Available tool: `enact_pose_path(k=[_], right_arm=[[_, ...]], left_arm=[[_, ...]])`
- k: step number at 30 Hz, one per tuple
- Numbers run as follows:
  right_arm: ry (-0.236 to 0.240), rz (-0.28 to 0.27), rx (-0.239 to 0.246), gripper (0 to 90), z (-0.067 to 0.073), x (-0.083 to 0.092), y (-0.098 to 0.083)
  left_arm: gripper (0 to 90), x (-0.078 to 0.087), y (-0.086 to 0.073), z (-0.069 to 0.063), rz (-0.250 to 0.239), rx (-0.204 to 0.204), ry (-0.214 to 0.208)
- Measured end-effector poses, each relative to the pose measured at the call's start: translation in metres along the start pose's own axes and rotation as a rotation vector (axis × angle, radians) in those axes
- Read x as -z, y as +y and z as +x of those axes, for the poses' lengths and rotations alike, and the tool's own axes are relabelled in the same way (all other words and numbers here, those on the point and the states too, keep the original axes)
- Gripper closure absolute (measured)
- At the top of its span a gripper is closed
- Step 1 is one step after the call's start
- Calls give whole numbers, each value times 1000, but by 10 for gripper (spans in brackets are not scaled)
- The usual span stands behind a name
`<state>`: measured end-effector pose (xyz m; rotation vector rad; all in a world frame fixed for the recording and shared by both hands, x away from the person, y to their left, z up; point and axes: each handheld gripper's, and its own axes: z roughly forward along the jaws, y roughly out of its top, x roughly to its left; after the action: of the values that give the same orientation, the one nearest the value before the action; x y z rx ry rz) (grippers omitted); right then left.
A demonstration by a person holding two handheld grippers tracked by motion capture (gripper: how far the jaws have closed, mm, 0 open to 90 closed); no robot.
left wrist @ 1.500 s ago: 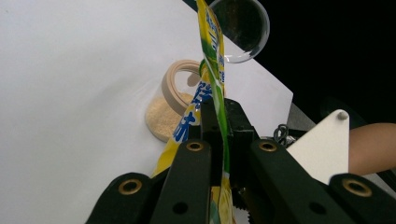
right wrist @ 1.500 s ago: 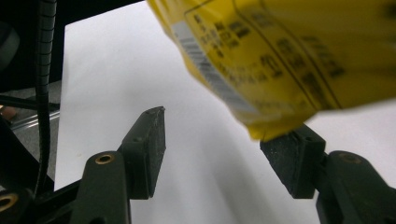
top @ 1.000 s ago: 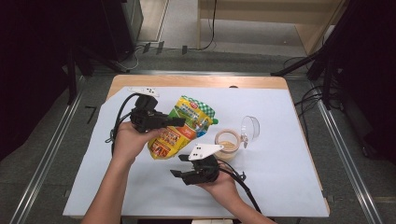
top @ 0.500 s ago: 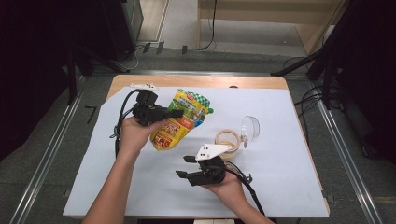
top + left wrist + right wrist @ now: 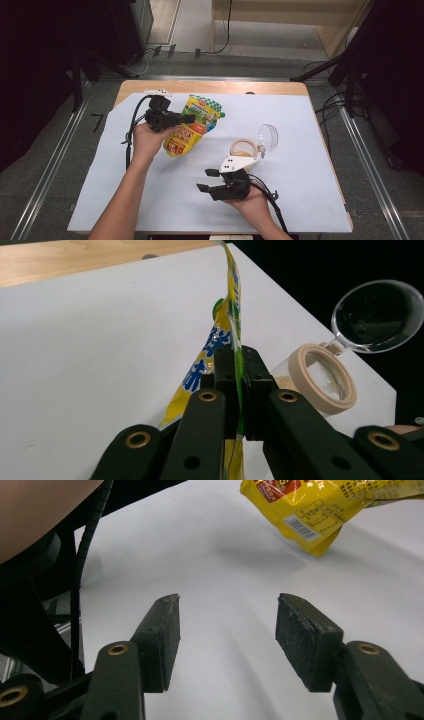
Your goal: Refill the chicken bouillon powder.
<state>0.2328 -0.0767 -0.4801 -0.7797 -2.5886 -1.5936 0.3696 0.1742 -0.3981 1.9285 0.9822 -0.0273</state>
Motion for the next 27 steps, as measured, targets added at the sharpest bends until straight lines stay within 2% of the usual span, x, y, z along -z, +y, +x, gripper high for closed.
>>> enact_pose_path(k=[2,10,21,27], right_arm=[[1,2,4,443,1,1,-1],[5,0,8,443,2,5,-2],[-8,7,9,442,-3,5,-2],[3,13,12,437,-2,2,-1]], left_arm=[[895,-1,-1,1,15,-7,8],[893,3,-6,4,-5,10,-9],[879,17,-17,4,-21,22,-17],[875,27,-22,5,-26,30,-19]])
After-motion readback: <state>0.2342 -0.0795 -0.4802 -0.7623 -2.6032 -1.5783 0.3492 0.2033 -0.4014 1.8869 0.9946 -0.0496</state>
